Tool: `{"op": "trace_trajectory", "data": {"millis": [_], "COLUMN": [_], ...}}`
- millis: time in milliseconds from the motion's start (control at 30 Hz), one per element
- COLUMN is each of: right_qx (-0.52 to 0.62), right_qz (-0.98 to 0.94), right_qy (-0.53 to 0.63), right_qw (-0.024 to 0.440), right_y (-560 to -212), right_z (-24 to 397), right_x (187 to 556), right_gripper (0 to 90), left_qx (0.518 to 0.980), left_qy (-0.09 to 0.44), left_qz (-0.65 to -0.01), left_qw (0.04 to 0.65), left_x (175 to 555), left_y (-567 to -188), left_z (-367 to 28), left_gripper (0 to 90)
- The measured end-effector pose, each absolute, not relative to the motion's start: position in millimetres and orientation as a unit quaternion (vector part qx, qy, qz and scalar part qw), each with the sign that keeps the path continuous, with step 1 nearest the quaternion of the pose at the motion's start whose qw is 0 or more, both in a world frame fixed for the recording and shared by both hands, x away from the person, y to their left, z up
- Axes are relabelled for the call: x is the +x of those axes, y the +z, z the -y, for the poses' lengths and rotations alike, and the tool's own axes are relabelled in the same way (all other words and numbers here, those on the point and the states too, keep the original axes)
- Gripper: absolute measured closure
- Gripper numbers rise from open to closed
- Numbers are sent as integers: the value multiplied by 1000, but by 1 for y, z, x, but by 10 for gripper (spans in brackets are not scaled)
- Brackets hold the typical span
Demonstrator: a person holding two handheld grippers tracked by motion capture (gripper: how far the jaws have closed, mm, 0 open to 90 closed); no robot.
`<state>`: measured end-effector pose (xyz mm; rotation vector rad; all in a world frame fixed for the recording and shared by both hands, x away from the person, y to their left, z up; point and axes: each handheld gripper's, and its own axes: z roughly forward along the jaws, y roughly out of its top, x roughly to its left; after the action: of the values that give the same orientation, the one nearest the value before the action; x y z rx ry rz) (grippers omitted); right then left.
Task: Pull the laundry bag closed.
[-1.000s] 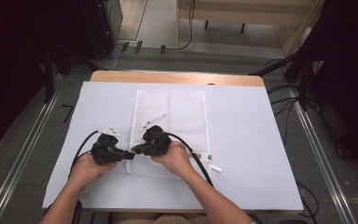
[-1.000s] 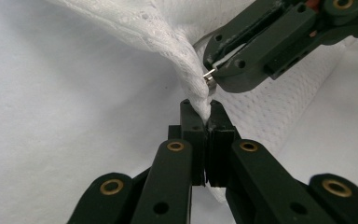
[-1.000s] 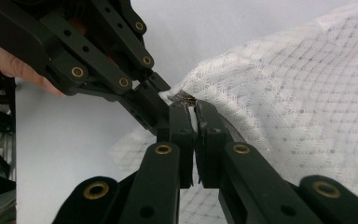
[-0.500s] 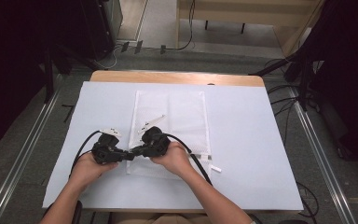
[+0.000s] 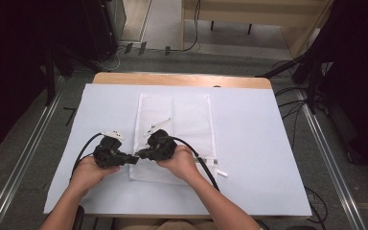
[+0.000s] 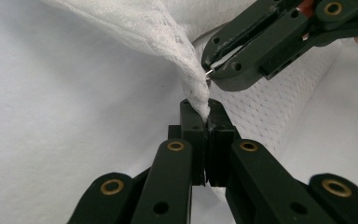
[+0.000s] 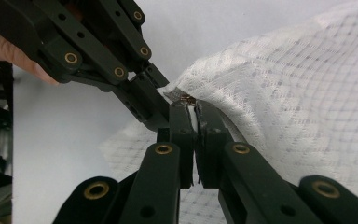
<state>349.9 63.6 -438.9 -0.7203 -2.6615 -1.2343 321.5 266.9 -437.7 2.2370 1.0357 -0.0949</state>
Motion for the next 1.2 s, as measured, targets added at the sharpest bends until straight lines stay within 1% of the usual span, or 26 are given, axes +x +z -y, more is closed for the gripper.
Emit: {"op": "trace_trajectory", "data": {"millis": [67, 133, 233, 333, 400, 433, 500, 567, 867, 1200], "right_qx": [-237, -243, -244, -237, -234, -237, -244, -244, -233, -236], "right_qz": [880, 877, 875, 876, 877, 880, 878, 877, 879, 881], "right_qy": [-409, -410, -413, -415, -416, -409, -408, -411, -410, -404], "right_qw": [54, 65, 70, 59, 60, 47, 56, 51, 68, 66], "right_y": [-439, -442, -445, -443, -443, -443, -446, -446, -446, -447], "right_z": [-63, -60, -56, -55, -54, -52, -46, -41, -38, -29], "right_x": [349, 352, 352, 350, 351, 352, 356, 356, 357, 359], "right_gripper": [891, 891, 890, 889, 889, 889, 888, 888, 887, 886], "left_qx": [854, 856, 856, 854, 855, 853, 849, 850, 849, 846], "left_qy": [-38, -38, -38, -37, -31, -33, -35, -38, -41, -44], "left_qz": [-398, -395, -393, -392, -391, -391, -397, -394, -393, -394], "left_qw": [333, 332, 335, 341, 340, 343, 347, 348, 352, 357], "left_x": [322, 321, 320, 320, 319, 319, 320, 321, 318, 318], "left_y": [-437, -438, -437, -437, -436, -435, -436, -437, -438, -438], "left_z": [-268, -268, -268, -269, -270, -272, -274, -271, -273, -278], "left_gripper": [898, 898, 898, 897, 898, 897, 897, 897, 894, 893]}}
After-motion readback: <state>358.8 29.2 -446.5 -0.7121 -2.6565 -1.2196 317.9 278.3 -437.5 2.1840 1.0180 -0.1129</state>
